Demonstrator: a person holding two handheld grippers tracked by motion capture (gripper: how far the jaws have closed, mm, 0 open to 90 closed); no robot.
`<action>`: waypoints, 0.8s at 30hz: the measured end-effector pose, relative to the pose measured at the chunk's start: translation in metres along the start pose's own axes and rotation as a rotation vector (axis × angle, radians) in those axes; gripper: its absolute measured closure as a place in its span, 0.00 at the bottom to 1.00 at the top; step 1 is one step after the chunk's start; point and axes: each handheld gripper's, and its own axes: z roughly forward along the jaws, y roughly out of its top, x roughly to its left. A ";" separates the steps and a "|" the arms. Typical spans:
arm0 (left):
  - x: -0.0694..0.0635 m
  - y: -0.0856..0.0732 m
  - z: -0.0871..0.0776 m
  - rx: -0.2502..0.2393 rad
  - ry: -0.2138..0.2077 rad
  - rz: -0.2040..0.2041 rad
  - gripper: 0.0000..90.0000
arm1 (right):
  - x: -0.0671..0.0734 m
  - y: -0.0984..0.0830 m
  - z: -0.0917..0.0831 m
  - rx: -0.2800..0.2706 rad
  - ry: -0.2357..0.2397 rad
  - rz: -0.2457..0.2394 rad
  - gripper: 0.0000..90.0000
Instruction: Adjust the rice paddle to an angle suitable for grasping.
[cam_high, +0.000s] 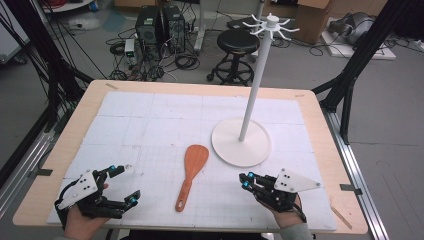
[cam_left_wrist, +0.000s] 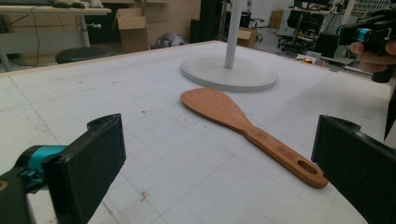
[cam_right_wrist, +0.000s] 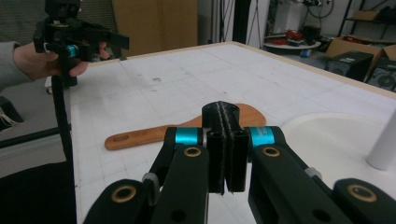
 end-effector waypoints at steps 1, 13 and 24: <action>0.000 0.000 0.000 -0.001 0.000 -0.001 0.04 | 0.001 0.001 0.005 0.000 0.020 -0.008 0.99; -0.001 -0.001 0.002 0.018 -0.003 0.001 0.04 | 0.012 0.011 0.039 -0.008 0.114 0.003 0.99; -0.001 -0.001 0.002 0.017 -0.002 0.000 0.04 | 0.019 0.012 0.077 0.069 0.191 -0.037 0.99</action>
